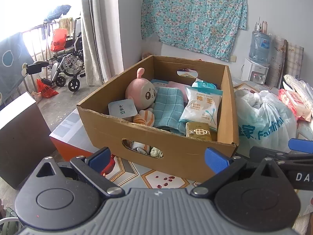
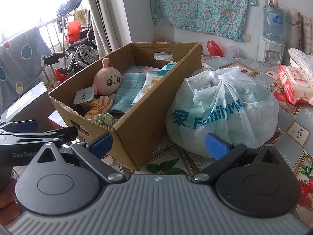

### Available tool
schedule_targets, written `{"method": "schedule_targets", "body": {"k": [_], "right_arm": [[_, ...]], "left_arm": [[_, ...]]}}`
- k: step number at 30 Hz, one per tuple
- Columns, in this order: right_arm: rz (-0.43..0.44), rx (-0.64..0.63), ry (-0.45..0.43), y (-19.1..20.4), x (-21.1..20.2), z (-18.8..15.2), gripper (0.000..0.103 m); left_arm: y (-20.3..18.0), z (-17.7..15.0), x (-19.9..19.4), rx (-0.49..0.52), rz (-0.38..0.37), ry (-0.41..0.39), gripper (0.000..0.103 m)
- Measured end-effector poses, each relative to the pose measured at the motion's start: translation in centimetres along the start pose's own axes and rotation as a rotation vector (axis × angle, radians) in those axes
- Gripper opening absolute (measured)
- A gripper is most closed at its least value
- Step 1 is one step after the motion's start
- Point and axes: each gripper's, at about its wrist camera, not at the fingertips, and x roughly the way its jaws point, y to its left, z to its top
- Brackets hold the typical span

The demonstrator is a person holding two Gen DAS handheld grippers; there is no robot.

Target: Organize soft objects

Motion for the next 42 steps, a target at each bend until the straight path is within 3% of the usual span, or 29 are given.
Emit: {"method": "schedule_targets", "body": {"k": [42], "right_arm": [[-0.006,0.014,0.041,-0.3,1.9,0.0,0.102]], "left_arm": [[0.1,0.1,1.2,-0.005,0.018,0.037,0.103]]}}
